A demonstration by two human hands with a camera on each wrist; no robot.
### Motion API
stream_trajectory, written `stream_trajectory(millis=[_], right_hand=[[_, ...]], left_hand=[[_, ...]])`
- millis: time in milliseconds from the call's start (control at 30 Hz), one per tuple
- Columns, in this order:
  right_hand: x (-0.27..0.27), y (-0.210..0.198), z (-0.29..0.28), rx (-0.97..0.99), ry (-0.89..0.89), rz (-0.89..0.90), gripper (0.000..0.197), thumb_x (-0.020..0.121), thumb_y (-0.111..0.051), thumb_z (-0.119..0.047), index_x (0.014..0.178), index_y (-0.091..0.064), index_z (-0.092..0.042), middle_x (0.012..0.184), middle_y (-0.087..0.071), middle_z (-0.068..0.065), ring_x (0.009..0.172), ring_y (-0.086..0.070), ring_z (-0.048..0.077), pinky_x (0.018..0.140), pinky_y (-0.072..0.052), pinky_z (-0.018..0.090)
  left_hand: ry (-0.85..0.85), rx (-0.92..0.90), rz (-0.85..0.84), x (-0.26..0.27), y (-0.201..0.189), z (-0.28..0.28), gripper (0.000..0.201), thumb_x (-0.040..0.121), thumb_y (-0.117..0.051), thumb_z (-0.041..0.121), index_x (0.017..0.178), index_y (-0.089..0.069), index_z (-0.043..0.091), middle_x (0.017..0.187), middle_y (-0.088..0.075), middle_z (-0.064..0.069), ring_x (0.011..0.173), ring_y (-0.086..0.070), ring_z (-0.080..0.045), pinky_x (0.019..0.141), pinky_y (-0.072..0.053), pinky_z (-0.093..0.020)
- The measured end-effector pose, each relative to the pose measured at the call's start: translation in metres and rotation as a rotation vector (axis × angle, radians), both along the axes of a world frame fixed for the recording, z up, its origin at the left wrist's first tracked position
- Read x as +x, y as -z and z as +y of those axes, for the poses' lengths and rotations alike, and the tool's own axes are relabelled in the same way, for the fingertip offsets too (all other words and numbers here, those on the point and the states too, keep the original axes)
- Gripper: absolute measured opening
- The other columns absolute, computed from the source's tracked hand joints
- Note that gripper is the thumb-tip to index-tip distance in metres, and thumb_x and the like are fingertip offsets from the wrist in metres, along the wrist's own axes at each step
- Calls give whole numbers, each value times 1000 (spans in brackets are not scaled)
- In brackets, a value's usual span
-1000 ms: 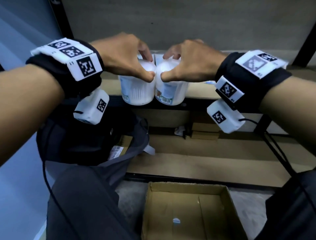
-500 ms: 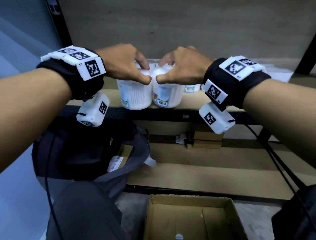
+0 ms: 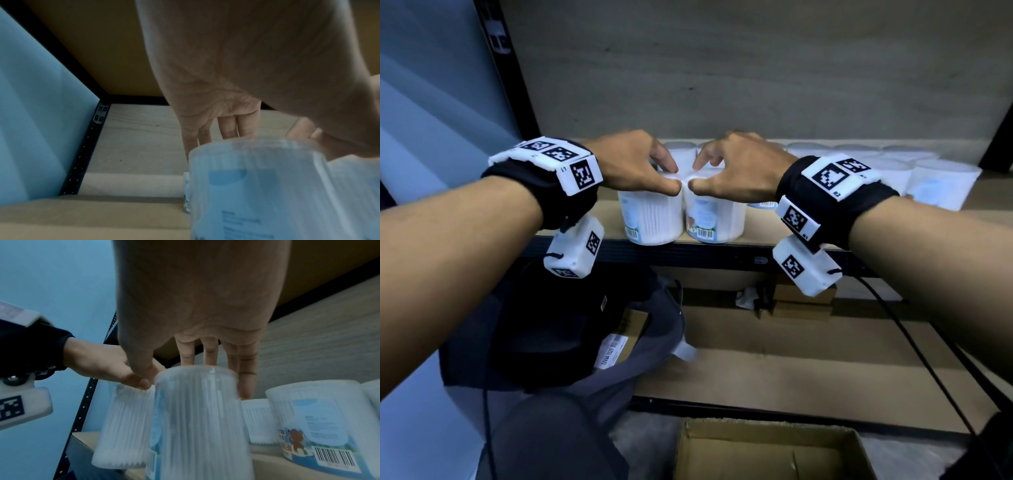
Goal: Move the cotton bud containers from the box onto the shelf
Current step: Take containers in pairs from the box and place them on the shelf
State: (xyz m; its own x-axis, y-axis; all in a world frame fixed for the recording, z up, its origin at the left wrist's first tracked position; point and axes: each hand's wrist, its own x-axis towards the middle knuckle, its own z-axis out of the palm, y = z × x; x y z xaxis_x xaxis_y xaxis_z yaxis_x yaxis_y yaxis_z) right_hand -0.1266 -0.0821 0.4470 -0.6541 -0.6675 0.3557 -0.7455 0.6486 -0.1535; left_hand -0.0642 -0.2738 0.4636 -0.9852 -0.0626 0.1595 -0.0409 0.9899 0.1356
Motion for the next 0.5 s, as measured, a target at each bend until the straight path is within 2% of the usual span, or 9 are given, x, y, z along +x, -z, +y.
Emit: stream_trajectory(millis=[100,200,300,367,433,500], right_hand=[[-2,2,0,7,3,-11,51,82,-57,-60,124,-62,-32,122,-64,-1,112,-55,19,82,-41,29],[0,0,3,19,4,-14,55,84,-56,-65,128,-59,-32,124,-63,-2,116,-53,19,83,-38,29],[6,-3,8,30,-10,-14,59,80,-59,-69,128,-59,-34,125,-62,-2,117,-52,17,84,-40,29],[12,-4,10,40,-31,10,51,80,-63,-63,124,-62,-35,123,-62,-3,117,-51,17,86,-42,30],[19,-1,12,65,-39,51,40,84,-66,-49,122,-64,-36,123,-62,-5,119,-51,17,84,-39,27],[24,3,13,68,-33,92,38,86,-64,-33,124,-63,-34,123,-62,-6,120,-49,18,83,-37,26]], left_hand=[[-12,29,-13,-2,3,-2,64,70,-64,65,125,-65,33,126,-63,15,114,-59,-10,104,-44,-32],[18,83,7,1,7,-4,64,78,-67,58,136,-56,31,135,-58,16,122,-56,-8,109,-40,-32],[59,84,25,8,7,-3,67,80,-69,57,139,-52,31,138,-56,15,126,-53,-8,111,-39,-34],[79,59,14,14,7,-2,67,80,-71,54,139,-52,31,138,-55,15,126,-52,-9,110,-39,-33],[101,-60,9,20,9,1,66,80,-72,51,138,-52,28,139,-54,12,125,-51,-11,109,-40,-32],[121,-192,5,24,12,3,64,80,-71,49,137,-51,26,138,-53,7,125,-50,-15,107,-39,-34]])
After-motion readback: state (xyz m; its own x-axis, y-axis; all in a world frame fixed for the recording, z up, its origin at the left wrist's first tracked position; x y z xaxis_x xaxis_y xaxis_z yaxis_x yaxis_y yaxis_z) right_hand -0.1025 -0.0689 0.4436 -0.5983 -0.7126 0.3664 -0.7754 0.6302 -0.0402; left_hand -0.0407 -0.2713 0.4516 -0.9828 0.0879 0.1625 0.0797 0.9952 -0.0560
